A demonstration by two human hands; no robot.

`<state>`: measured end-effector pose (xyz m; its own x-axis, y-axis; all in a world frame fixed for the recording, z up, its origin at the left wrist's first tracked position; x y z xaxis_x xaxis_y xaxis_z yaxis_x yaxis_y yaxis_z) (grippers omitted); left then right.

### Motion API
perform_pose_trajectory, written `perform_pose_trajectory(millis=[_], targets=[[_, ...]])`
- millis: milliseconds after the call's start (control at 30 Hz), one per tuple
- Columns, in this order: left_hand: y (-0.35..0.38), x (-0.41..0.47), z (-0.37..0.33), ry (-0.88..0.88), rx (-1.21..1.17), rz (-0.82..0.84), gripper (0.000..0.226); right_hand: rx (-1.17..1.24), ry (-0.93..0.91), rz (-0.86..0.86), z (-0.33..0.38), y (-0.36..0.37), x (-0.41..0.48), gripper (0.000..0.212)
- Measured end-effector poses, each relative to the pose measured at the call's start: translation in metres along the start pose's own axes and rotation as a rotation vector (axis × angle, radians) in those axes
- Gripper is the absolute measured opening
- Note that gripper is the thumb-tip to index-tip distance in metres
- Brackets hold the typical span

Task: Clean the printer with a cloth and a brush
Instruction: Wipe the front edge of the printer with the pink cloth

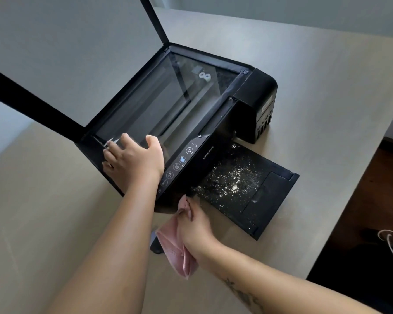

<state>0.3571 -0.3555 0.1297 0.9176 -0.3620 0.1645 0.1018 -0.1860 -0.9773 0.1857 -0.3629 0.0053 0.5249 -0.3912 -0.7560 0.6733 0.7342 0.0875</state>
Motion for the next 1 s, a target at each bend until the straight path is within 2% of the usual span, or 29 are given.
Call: perform_pose_trajectory(millis=[67,267,333,400,533,667,800,900,1000], targets=[[0.000,0.000,0.000,0.002,0.002,0.002,0.068,-0.072,0.004,0.003,-0.001,-0.002,0.002,0.027],[0.001,0.000,0.001,-0.004,0.004,0.009,0.068,-0.150,-0.075,0.039,-0.001,-0.007,0.003,0.026],[0.000,-0.001,0.000,0.004,0.008,0.004,0.068,-0.211,-0.133,0.027,0.003,-0.007,0.004,0.017],[0.000,0.000,0.000,0.005,0.001,0.005,0.067,-0.285,-0.185,0.011,0.010,-0.012,0.001,0.016],[0.000,-0.002,0.002,0.005,0.001,0.002,0.067,-0.154,-0.115,0.087,0.019,-0.031,-0.005,0.023],[0.000,-0.001,0.001,0.006,-0.002,0.003,0.068,0.074,-0.216,-0.212,0.076,-0.093,0.013,0.021],[0.000,-0.001,0.001,0.005,-0.008,0.001,0.068,0.273,-0.103,-0.292,0.104,-0.121,0.042,0.018],[-0.001,-0.001,0.002,0.003,-0.009,-0.001,0.067,0.497,-0.125,-0.459,0.113,-0.140,0.047,0.019],[-0.001,-0.002,0.001,0.002,-0.013,-0.001,0.066,0.506,-0.082,-0.482,0.109,-0.132,0.051,0.013]])
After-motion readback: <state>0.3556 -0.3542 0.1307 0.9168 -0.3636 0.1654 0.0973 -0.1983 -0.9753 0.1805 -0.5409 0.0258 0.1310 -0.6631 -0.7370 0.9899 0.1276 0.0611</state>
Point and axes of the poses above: each hand's wrist, its own x-axis towards the middle knuckle, its own y-axis out of the palm, z = x × y, the point moved 8 cm from there along x, towards the middle knuckle, and after that the axes turned 14 degrees about y, right-handed, at the moved point
